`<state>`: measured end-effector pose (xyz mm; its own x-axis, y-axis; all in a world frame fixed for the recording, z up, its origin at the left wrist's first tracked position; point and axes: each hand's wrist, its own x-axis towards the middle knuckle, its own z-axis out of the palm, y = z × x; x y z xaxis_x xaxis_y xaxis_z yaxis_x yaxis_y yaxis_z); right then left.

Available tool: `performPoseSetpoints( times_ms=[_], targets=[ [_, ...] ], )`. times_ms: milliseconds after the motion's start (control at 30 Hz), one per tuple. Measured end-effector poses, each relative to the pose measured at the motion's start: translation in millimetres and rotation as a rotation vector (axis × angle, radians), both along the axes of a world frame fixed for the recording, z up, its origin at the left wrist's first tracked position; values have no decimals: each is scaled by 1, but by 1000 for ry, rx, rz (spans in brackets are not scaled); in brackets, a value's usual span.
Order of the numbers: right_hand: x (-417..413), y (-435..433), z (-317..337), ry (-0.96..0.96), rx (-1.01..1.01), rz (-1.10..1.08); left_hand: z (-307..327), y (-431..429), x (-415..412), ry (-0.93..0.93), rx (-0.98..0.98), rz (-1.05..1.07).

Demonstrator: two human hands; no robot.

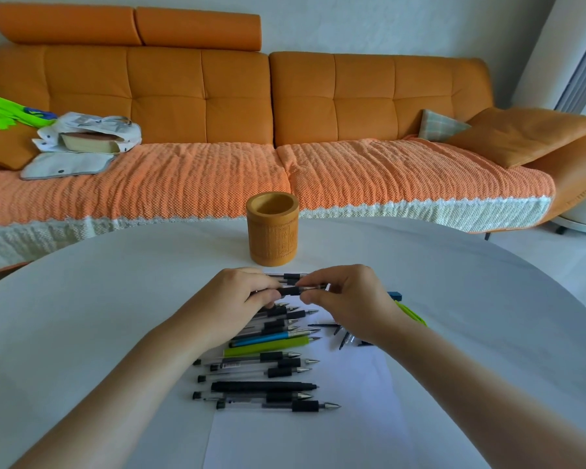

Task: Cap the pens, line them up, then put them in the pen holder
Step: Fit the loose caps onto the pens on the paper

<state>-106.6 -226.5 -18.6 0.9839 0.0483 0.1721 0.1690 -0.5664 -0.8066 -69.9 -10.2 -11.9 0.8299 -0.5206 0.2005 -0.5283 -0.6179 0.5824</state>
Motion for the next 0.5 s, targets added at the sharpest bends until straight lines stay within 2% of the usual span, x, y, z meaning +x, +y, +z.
performPoseSetpoints(
  times_ms=[100, 267, 333, 400, 500],
  targets=[
    [-3, 4, -3, -13, -13, 16, -2, 2, -1, -32, -20, -21],
    [-5, 8, 2, 157, 198, 79, 0, 2, -7, -134, -58, -21],
    [-4, 9, 3, 180, 215, 81, 4, 2, -6, -150, -68, -3],
    [-1, 10, 4, 141, 185, 62, 7, 2, -4, -134, -84, 17],
    [4, 8, 4, 1, 22, 21, 6, 1, 1, -108, -29, 0]
  ],
)
